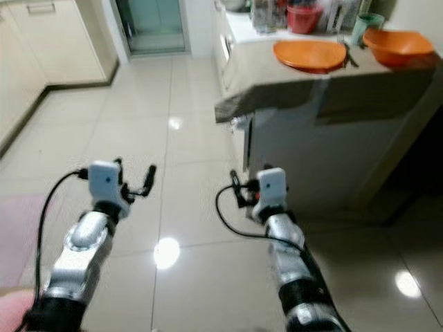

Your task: Setting the table

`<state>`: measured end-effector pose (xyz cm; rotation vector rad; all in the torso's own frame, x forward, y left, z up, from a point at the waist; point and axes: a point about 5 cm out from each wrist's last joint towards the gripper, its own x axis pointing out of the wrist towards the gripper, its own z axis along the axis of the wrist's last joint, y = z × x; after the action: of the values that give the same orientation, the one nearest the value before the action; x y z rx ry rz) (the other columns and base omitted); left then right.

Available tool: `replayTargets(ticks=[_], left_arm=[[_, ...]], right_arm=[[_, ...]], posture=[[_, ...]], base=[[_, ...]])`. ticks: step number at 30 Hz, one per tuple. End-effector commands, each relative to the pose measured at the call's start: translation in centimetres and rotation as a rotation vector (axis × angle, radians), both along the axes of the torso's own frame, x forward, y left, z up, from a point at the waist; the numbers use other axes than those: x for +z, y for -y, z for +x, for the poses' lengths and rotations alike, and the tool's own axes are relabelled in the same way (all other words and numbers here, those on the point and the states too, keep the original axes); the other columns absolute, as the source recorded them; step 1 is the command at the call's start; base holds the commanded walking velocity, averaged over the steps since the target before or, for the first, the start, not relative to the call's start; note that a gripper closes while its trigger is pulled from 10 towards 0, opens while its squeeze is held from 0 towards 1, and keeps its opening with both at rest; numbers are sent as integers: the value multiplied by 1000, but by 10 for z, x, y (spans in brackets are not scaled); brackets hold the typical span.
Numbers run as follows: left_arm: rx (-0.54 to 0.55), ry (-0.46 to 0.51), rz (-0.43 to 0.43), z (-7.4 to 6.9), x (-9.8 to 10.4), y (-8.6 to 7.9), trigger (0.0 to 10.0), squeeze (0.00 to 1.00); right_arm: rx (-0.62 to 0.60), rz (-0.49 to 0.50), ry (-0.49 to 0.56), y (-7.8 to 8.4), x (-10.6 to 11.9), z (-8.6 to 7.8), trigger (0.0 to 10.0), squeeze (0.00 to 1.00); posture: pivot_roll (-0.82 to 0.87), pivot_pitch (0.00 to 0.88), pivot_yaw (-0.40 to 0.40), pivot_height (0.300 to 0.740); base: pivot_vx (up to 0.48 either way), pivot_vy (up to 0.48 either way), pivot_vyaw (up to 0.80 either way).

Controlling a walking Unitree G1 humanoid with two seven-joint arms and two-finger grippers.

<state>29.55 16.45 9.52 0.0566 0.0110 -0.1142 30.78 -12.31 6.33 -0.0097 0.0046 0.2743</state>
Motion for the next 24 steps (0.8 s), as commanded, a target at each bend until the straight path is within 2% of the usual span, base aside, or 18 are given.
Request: replayTargets(ticks=[1, 6, 9, 24], left_arm=[[-12, 13, 0, 1, 4, 5, 10000, 0], [-2, 14, -4, 2, 5, 4, 10000, 0], [-4, 9, -3, 2, 5, 5, 10000, 0], [-17, -2, -5, 2, 4, 10, 10000, 0]], right_arm=[[-6, -4, 1, 3, 3, 2, 10000, 0], [9, -44, -2, 2, 2, 2, 10000, 0], [-4, -25, 1, 2, 2, 2, 10000, 0], [-24, -50, -15, 5, -2, -1, 10000, 0]], posture=[[-156, 0, 109, 740], [-157, 0, 112, 740], [-159, 0, 114, 740], [-167, 0, 124, 740]], base=[[0, -450, 0], [0, -429, 0], [285, -383, 700], [327, -347, 622]])
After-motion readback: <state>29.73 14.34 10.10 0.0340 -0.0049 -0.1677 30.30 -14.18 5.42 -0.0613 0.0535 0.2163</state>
